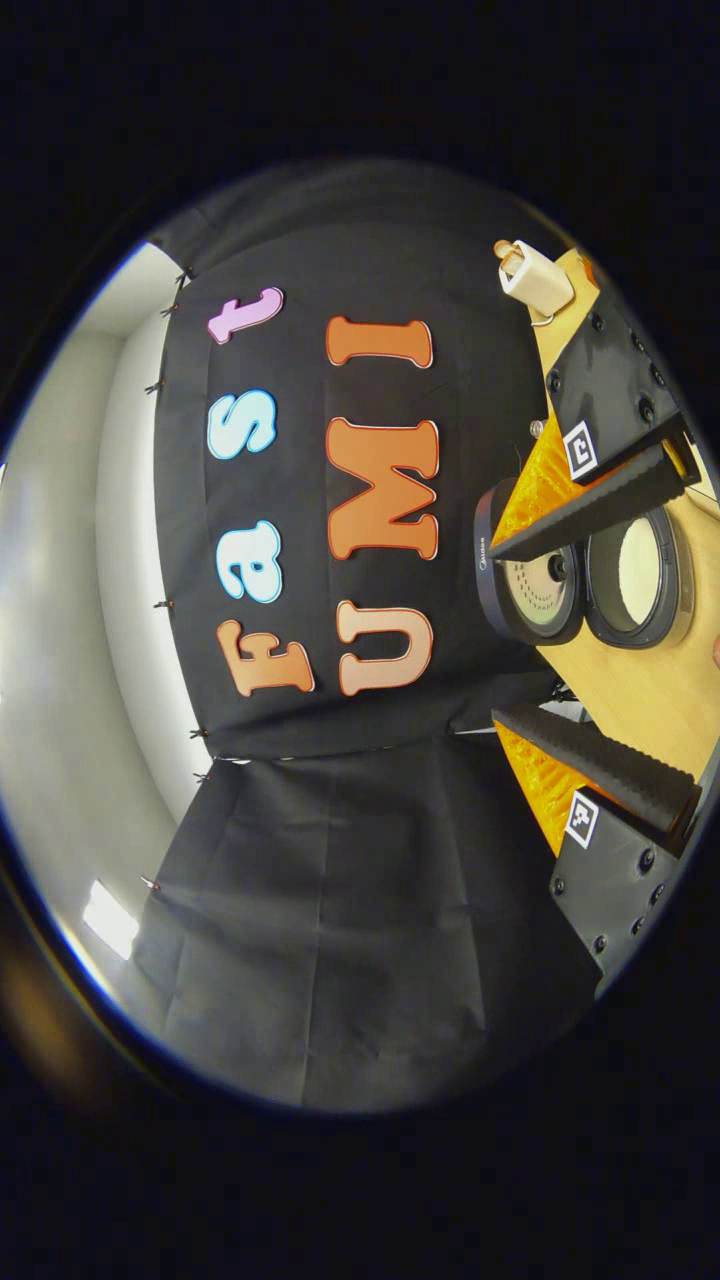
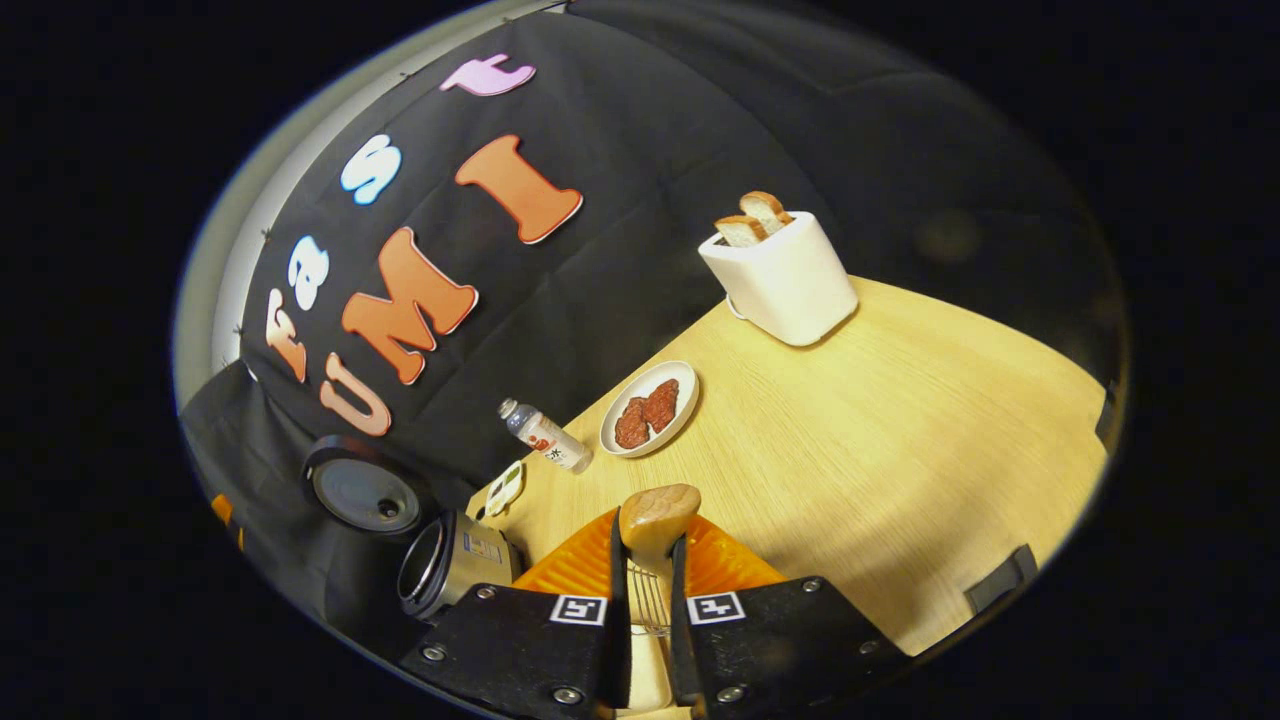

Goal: Close the left gripper, press the button to open the rice cooker; take a wooden spoon from the chopstick holder with the right hand, scoop a spoonful of rice and pour it into the rice cooker, then put the wooden spoon back into the chopstick holder.

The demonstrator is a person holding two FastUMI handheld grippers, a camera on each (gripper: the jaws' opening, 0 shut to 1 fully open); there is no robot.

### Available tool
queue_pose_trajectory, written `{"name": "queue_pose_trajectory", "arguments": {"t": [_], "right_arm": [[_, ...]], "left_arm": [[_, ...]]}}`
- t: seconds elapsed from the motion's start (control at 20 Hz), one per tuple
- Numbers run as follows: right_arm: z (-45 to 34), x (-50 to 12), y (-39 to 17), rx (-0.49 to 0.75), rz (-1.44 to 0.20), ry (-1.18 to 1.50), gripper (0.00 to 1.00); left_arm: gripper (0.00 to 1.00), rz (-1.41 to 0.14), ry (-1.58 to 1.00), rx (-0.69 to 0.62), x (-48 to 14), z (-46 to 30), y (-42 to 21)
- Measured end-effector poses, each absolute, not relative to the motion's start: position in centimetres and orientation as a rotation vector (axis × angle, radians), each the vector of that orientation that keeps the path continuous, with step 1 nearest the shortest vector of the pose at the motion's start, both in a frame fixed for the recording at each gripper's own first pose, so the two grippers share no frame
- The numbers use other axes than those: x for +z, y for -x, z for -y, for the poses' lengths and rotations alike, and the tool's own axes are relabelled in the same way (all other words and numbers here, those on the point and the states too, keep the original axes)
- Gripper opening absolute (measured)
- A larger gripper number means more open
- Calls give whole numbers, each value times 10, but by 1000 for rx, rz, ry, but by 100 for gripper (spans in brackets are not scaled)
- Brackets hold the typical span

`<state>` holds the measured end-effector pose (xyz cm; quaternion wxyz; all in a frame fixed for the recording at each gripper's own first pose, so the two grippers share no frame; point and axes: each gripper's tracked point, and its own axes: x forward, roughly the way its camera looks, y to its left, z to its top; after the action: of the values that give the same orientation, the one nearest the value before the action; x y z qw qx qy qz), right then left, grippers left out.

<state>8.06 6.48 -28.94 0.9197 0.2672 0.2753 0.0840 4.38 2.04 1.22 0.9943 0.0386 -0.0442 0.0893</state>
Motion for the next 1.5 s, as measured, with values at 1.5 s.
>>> {"name": "queue_pose_trajectory", "arguments": {"t": [1.5], "right_arm": [[-220, -205, 6, 107, -321, -98, 13]], "left_arm": [[97, 94, -113, -30, 15, -141, -87]]}}
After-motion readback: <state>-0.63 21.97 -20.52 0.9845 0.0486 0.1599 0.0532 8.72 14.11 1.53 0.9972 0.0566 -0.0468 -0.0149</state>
